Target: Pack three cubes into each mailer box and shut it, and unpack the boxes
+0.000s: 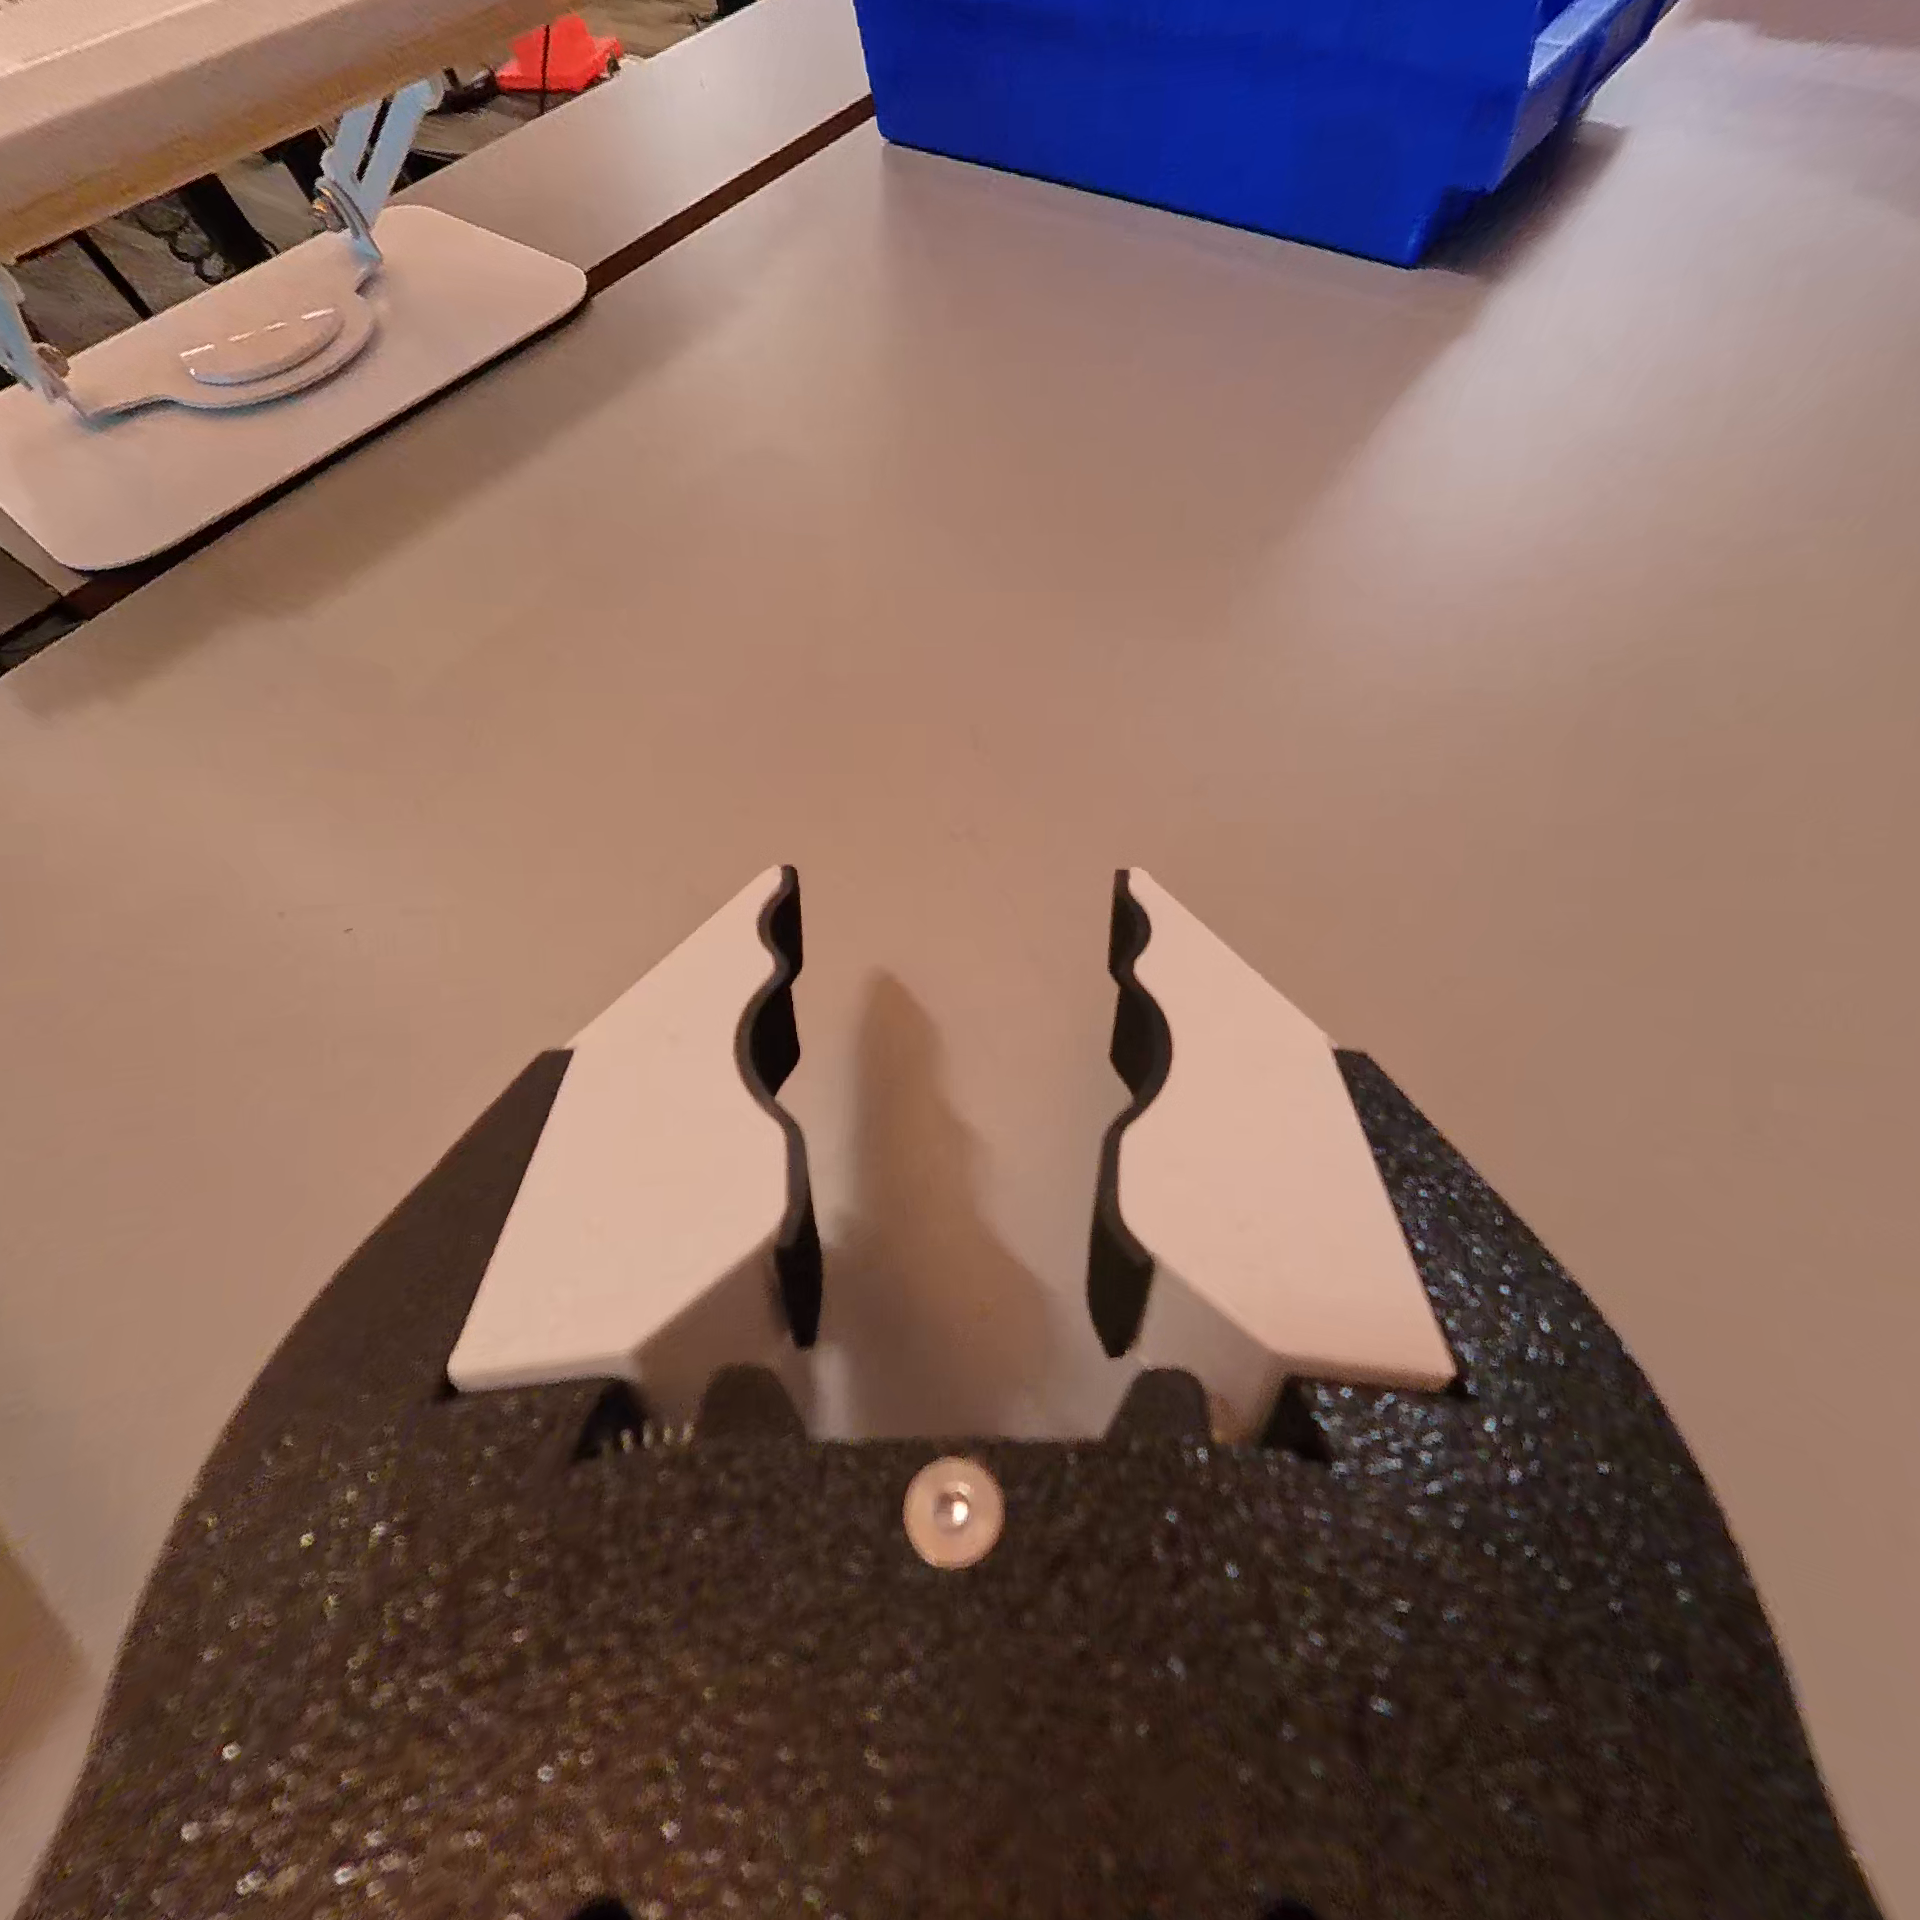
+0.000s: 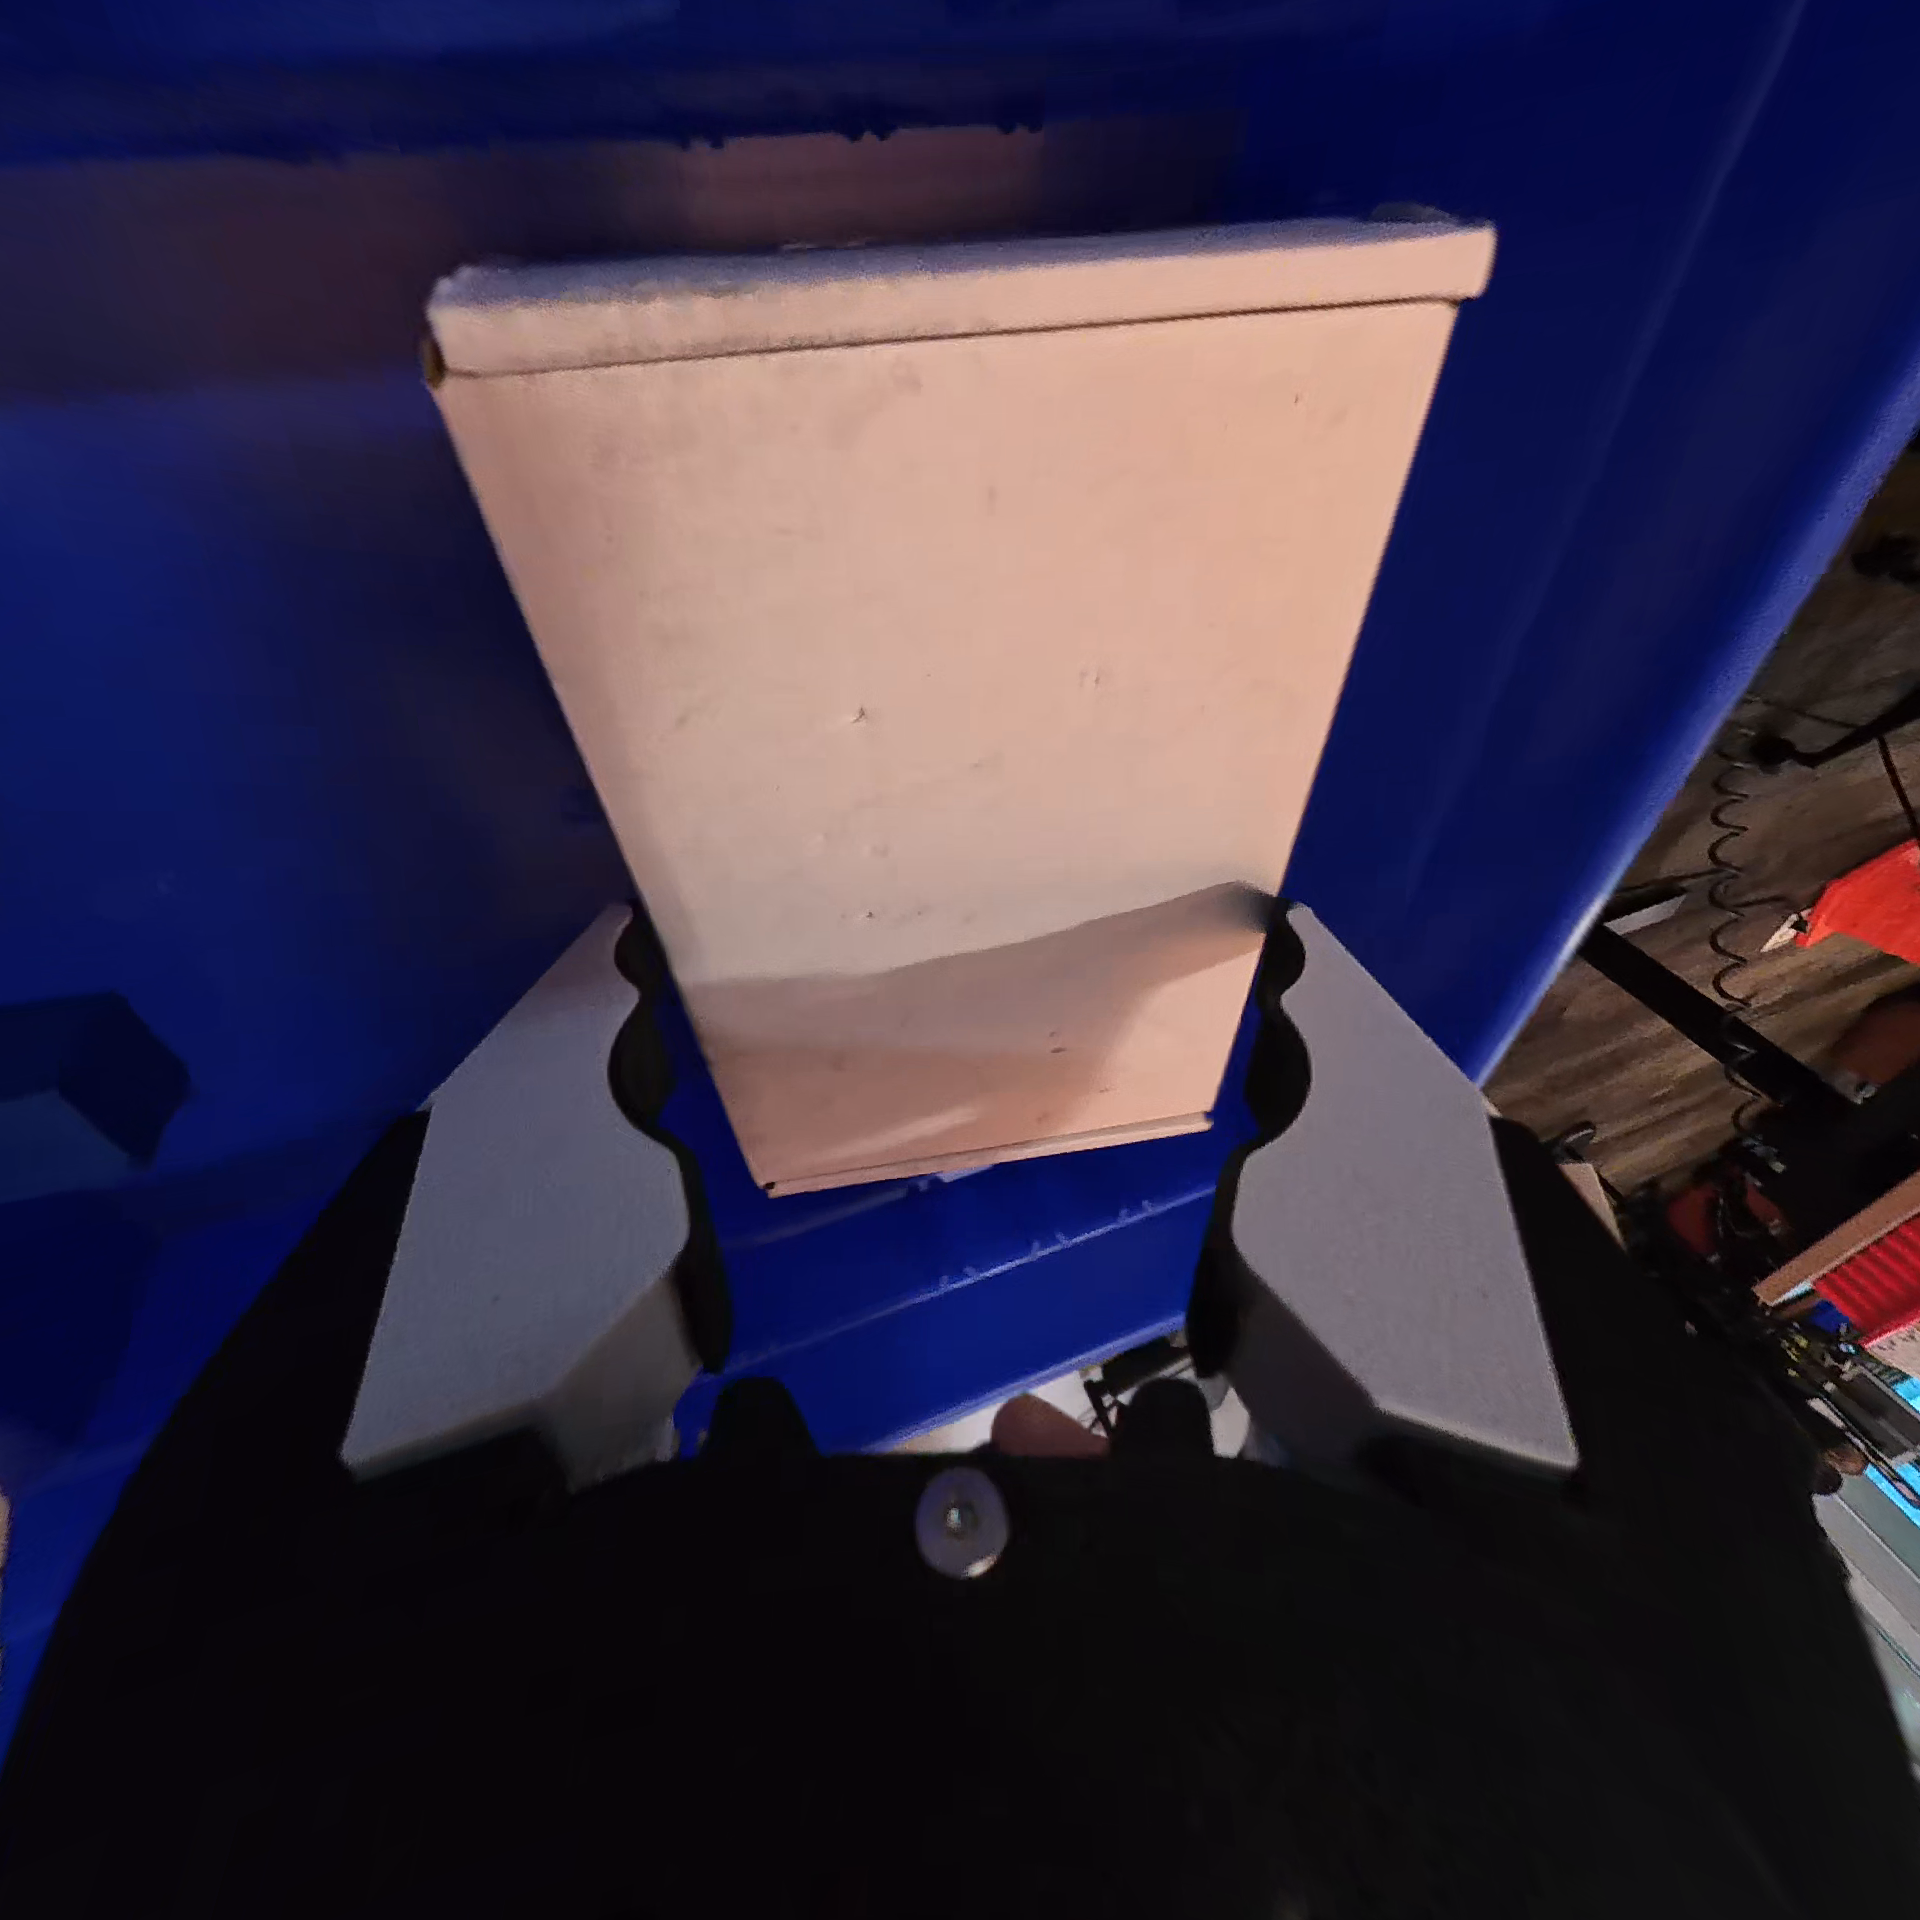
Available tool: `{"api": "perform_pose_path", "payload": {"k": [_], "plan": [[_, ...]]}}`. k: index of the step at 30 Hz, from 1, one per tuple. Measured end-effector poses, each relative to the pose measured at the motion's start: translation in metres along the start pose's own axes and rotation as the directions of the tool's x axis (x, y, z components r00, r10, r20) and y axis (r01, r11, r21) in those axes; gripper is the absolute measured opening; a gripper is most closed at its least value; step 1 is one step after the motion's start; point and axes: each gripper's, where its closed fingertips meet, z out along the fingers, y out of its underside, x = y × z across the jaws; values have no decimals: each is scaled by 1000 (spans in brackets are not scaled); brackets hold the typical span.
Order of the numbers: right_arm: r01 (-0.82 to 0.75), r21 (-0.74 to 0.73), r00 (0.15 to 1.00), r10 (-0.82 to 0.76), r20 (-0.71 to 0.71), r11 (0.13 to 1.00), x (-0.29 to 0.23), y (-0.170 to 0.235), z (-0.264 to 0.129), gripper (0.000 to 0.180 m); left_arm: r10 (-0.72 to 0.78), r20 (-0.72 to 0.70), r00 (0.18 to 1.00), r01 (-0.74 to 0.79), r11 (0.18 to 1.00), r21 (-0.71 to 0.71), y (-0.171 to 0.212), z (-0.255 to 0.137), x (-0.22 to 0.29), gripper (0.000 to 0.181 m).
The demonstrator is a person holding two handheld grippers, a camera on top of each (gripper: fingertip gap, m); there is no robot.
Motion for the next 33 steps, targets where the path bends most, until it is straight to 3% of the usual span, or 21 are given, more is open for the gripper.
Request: {"api": "perform_pose_path", "payload": {"k": [2,5,9,13,16,19,22,23,24,26,29,32,33], "plan": [[-3,5,1000,3,21,1000,-9,0,4,114,2,-4,1000,-2,1000,-5,1,1,1,58],[9,-35,997,-11,-75,999,0,4,8,118,-4,6,1000,4,1000,13,-2,-1,-1,59],[-28,-22,994,25,-104,999,3,5,-3,117,-7,18,1000,6,998,63,-7,-7,-2,58],[-47,-50,981,36,-192,998,10,13,-40,110,-14,28,999,11,993,117,-19,-28,-10,62],[-125,2,948,120,-295,992,3,11,-80,108,116,139,983,-130,987,92,-33,-72,-47,66],[-147,145,918,190,-347,978,-31,-14,-113,107,261,214,941,-258,965,-40,-44,-116,-111,81],[-103,309,944,191,-268,946,-100,-61,-130,107,359,198,912,-298,912,-281,-37,-135,-196,107],[-87,353,950,184,-253,932,-121,-77,-134,100,385,178,906,-307,885,-350,-33,-135,-225,109],[-79,336,948,175,-267,938,-139,-82,-133,66,404,155,902,-314,857,-408,-28,-133,-252,109],[-82,357,963,167,-213,930,-181,-100,-135,82,404,71,912,-313,798,-515,-12,-127,-295,112],[-89,386,945,200,-258,918,-202,-97,-163,82,371,-46,927,-304,679,-669,19,-117,-343,112],[-206,548,887,392,-246,810,-195,-85,-206,88,360,-114,926,-315,570,-758,45,-102,-375,112],[-236,604,875,436,-209,762,-198,-85,-218,107,359,-130,924,-322,551,-770,51,-95,-382,112]]}}
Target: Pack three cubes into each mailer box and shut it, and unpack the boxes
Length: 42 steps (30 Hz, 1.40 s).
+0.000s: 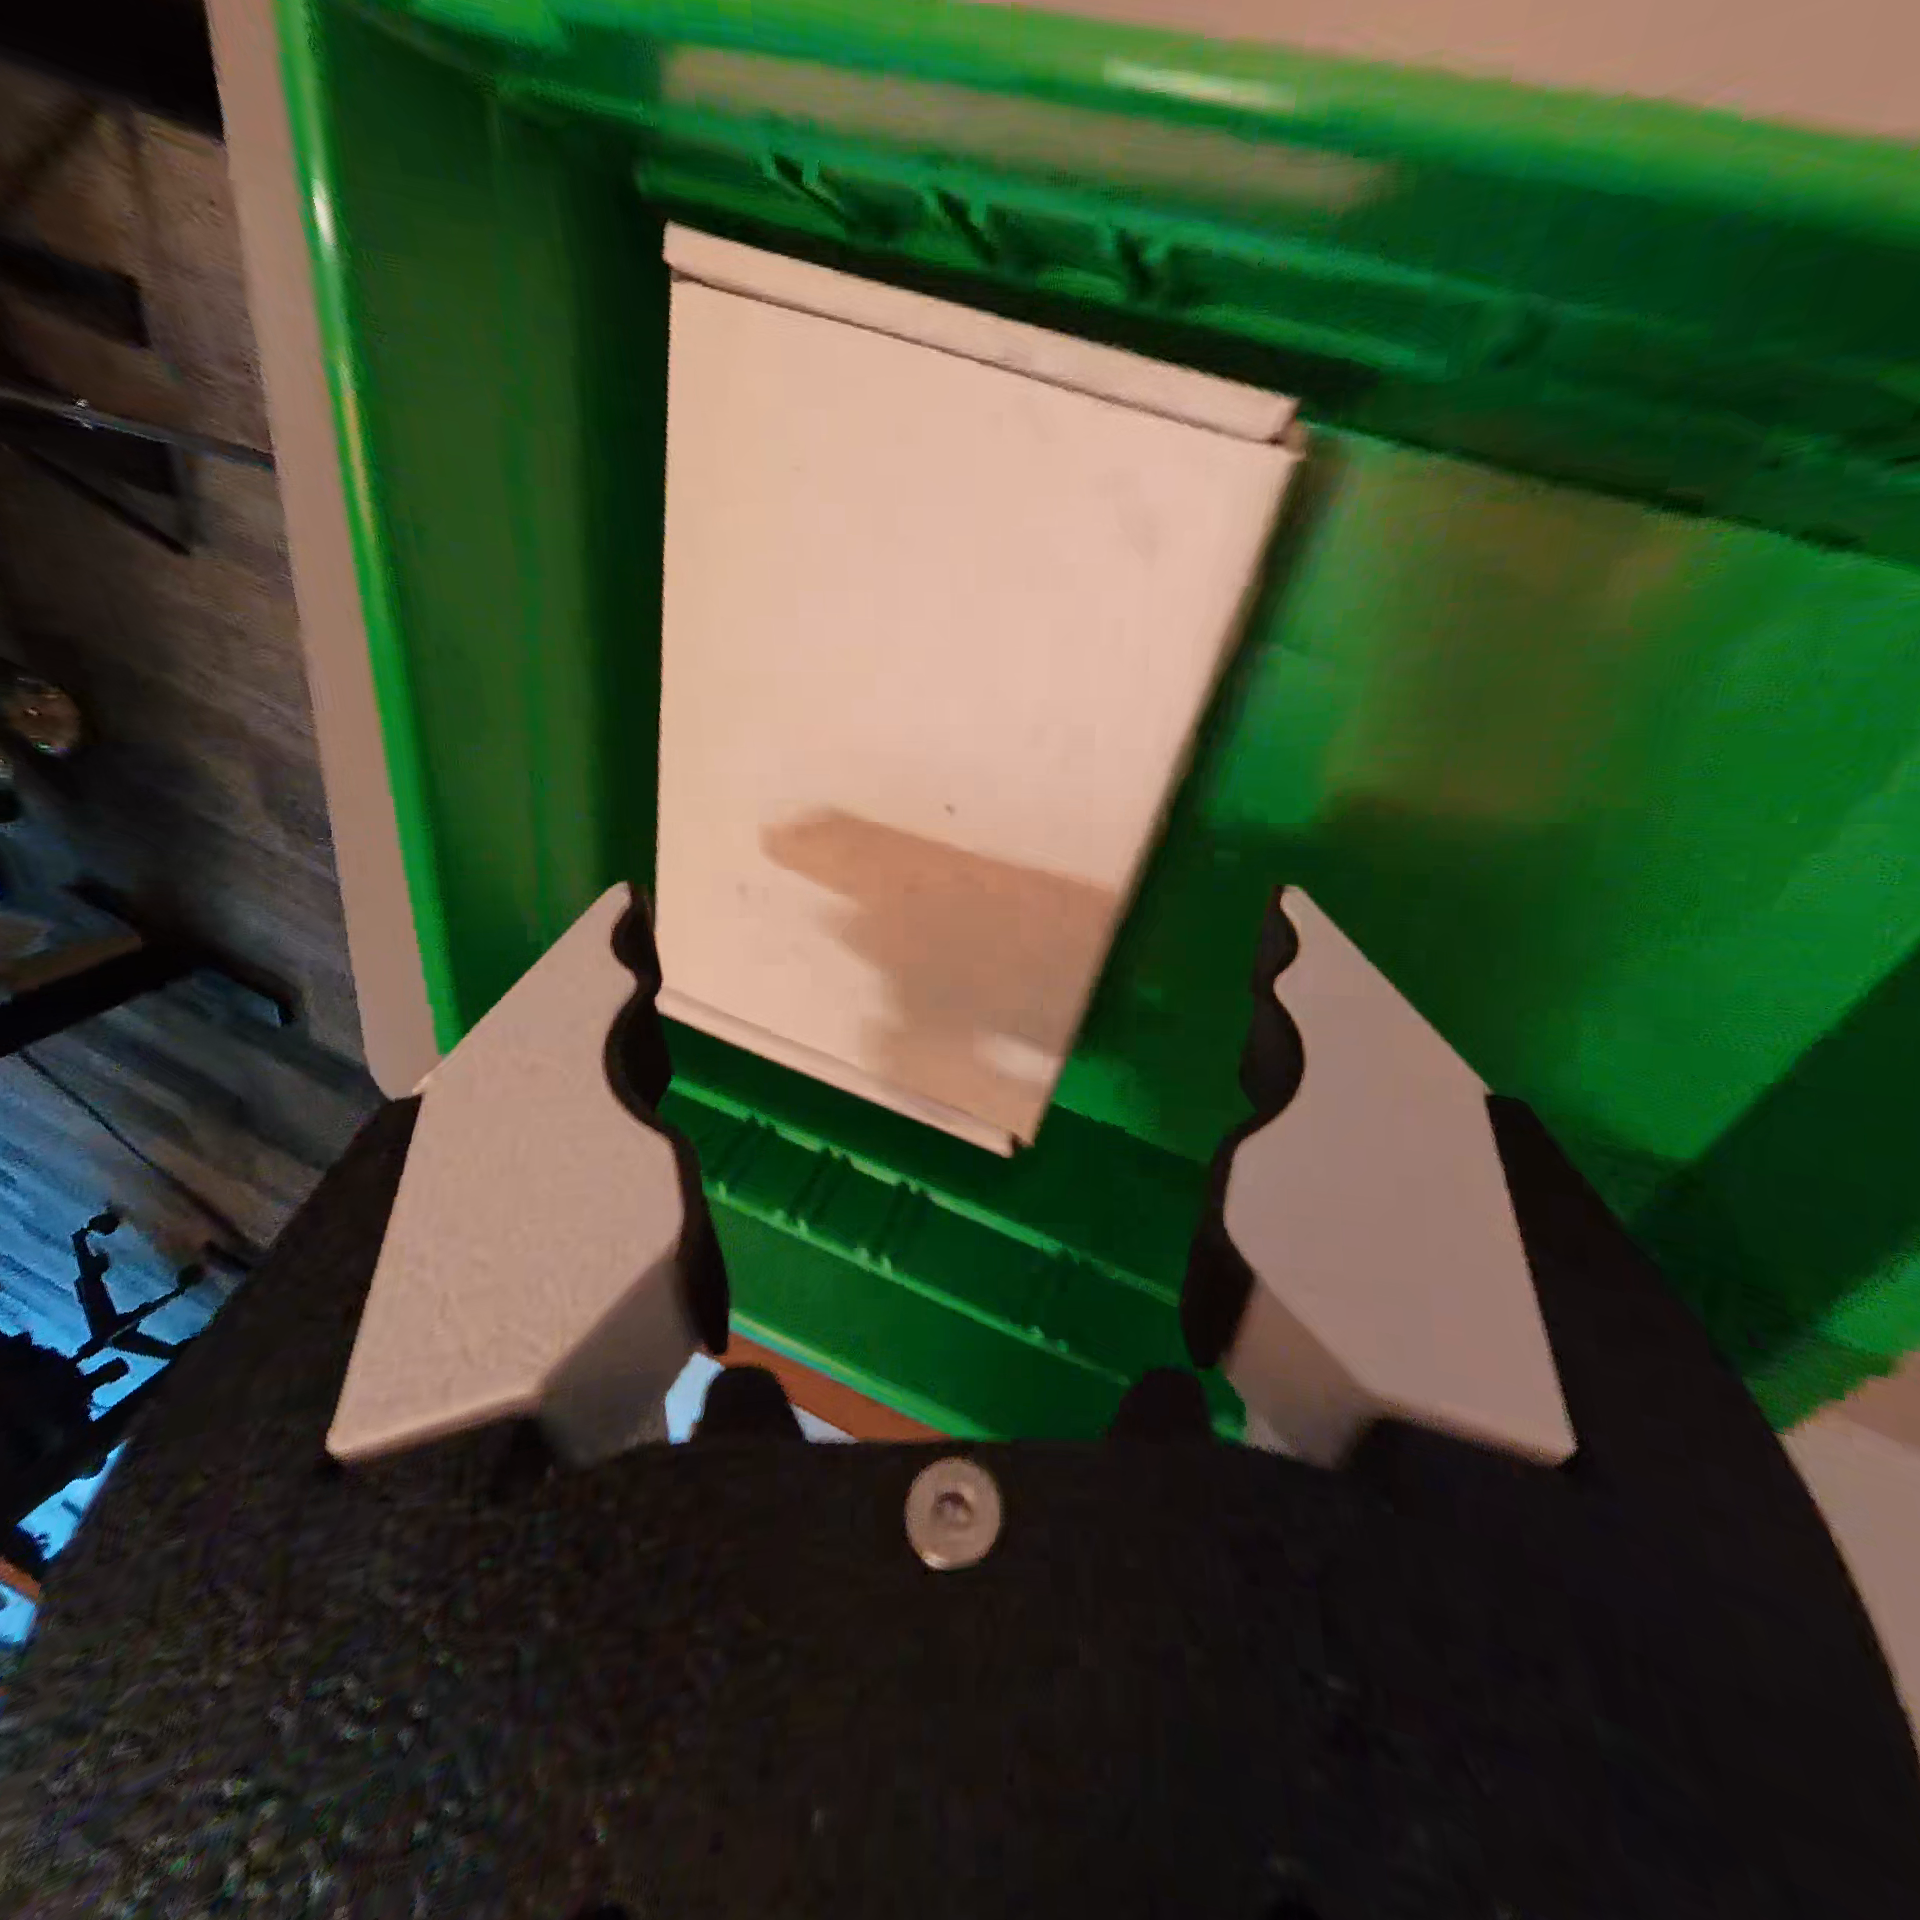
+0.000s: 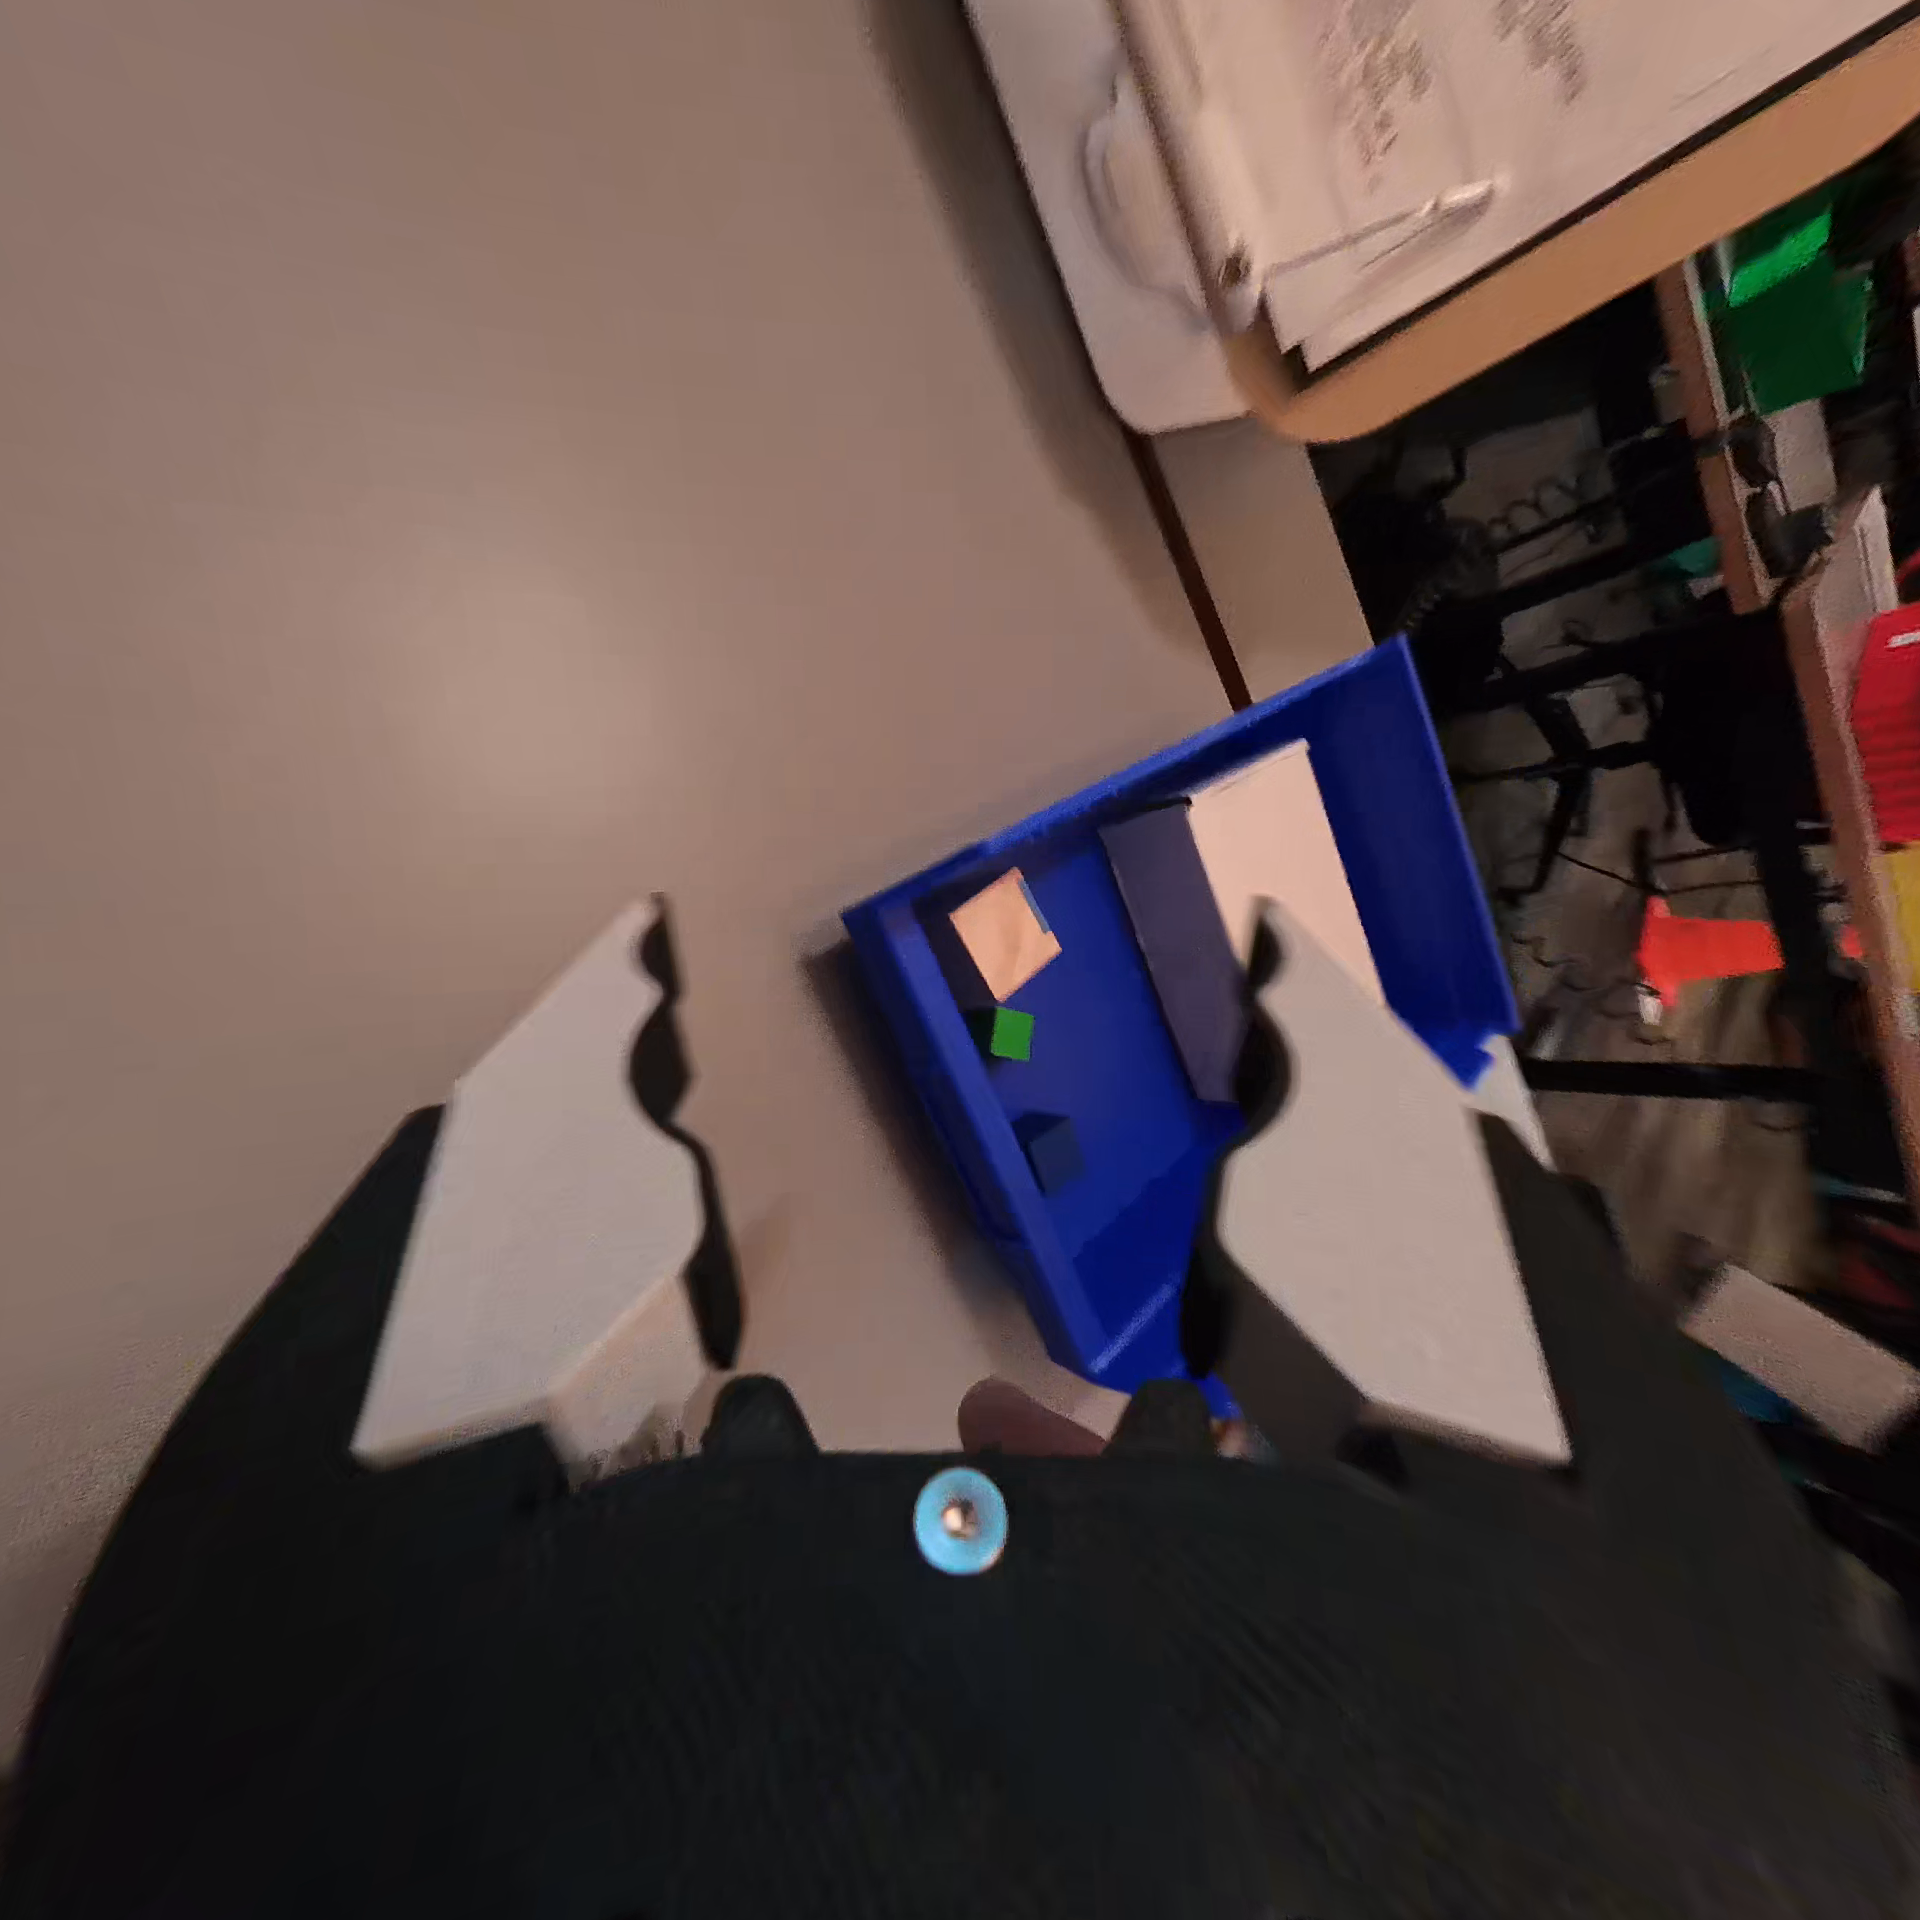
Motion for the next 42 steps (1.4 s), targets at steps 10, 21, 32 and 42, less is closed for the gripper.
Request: {"api": "perform_pose_path", "payload": {"k": [10,21,32,42], "plan": [[-209,251,975,180,132,945,-71,-22,-20,113,7,-159,987,-16,998,-53,-17,47,-6,122],[-212,293,968,159,192,932,-99,-38,12,112,-40,-217,975,4,986,-167,-5,34,11,119],[-218,310,969,167,182,925,-111,-37,7,107,-52,-145,988,19,976,-216,10,63,19,144],[-132,334,988,99,115,933,-118,-60,19,103,-30,-18,999,29,995,-94,-18,-68,6,143]]}}
